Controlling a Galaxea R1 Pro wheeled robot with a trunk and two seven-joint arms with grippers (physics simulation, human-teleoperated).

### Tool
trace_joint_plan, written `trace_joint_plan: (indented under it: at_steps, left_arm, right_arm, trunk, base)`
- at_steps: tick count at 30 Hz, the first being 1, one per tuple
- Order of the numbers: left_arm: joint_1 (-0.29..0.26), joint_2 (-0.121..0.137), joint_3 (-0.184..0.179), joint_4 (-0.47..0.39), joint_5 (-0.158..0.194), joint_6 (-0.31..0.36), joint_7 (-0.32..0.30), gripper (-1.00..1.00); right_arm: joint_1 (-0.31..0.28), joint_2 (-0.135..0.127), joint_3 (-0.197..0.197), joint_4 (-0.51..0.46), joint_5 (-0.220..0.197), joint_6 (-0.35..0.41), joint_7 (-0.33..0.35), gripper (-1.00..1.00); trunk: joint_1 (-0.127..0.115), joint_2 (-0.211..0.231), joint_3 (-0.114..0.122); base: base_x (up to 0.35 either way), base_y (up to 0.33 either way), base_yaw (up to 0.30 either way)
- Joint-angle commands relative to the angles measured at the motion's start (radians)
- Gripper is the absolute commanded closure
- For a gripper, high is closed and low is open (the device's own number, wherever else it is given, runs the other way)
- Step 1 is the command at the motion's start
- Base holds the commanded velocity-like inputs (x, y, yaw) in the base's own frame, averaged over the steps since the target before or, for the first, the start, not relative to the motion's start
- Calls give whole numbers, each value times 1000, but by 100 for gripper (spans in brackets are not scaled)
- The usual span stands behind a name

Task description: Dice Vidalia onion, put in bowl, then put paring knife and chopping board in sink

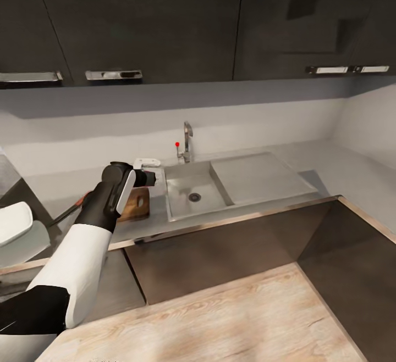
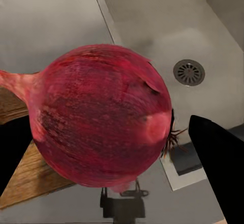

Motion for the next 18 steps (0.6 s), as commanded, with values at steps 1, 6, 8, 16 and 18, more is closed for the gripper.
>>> trace_joint_plan:
  at_steps: [1, 6, 8, 16, 18]
  left_arm:
    - [-1, 0, -1, 0, 3, 4, 3, 100]
    - [-1, 1, -2, 7, 4, 4, 3, 100]
    - [-1, 1, -2, 8, 4, 4, 3, 100]
    - [-1, 0, -2, 9, 4, 4, 3, 100]
    - [-1, 0, -2, 9, 4, 4, 3, 100]
  right_arm:
    - [-1, 0, -5, 0, 11, -1, -7, -100]
    - [-1, 0, -5, 0, 11, -1, -7, -100]
    - [-1, 0, -5, 0, 11, -1, -7, -100]
    - [-1, 0, -5, 0, 11, -1, -7, -100]
    - [-1, 0, -5, 0, 10, -1, -7, -100]
  trunk:
    - [1, -2, -1]
    - [1, -2, 4]
    - [1, -2, 7]
    - [1, -2, 15]
    - [1, -2, 17]
  base:
    - [0, 2, 207]
    - [0, 1, 220]
    - [0, 0, 227]
    - [0, 0, 228]
    - [0, 0, 228]
